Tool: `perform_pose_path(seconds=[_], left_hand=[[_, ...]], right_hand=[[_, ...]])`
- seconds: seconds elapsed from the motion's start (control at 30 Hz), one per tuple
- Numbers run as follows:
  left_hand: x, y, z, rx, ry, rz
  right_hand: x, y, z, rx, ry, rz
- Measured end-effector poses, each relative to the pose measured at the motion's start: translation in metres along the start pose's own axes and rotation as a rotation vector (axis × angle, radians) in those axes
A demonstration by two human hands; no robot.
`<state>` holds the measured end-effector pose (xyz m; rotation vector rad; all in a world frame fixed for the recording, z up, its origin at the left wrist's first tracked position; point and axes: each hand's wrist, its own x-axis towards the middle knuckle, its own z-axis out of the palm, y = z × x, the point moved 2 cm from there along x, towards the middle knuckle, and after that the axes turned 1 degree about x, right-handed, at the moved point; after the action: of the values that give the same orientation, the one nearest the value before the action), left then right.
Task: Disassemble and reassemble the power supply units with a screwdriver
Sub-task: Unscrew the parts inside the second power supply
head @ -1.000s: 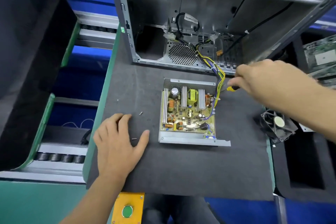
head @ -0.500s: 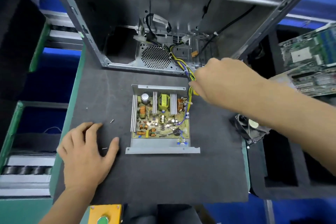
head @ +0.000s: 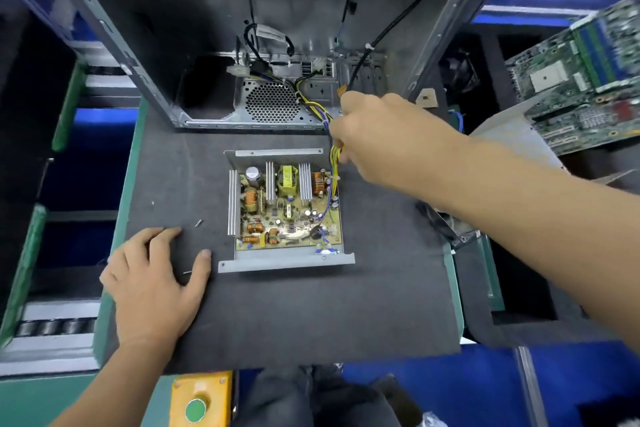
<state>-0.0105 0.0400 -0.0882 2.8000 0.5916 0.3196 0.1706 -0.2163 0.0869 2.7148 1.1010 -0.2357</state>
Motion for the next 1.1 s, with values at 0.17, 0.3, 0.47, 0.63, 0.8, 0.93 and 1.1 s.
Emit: perform_pose_path(seconds=[0.17, 0.3, 0.47, 0.63, 0.8, 0.93, 1.1], left_hand=[[0.001, 0.0, -0.002, 0.016, -0.007, 0.015], [0.001, 0.0, -0.003, 0.024, -0.016, 0.01], [0.0, -0.001, -0.004, -0.002, -0.012, 0.004], [0.0, -0.002, 0.0, -0.04, 0.018, 0.009], [0.001, 0.0, -0.003, -0.043, -0.003, -0.002], [0.003, 0.004, -0.009, -0.079, -0.034, -0.012], [0.01, 0.003, -0.019, -0.236, -0.015, -0.063]], right_hand=[[-0.039, 0.021, 0.011, 0.193, 0.236, 0.184], [-0.101, 0.024, 0.059, 0.659, 0.474, 0.688], [-0.114, -0.039, 0.124, 0.729, 0.429, 0.757], [-0.122, -0.042, 0.143, 0.532, 0.479, 0.83], [-0.143, 0.026, 0.143, 0.322, 0.047, 0.952], [-0.146, 0.054, 0.137, 0.338, -0.023, 0.87], [-0.16, 0.07, 0.1, 0.653, 0.407, 0.949]])
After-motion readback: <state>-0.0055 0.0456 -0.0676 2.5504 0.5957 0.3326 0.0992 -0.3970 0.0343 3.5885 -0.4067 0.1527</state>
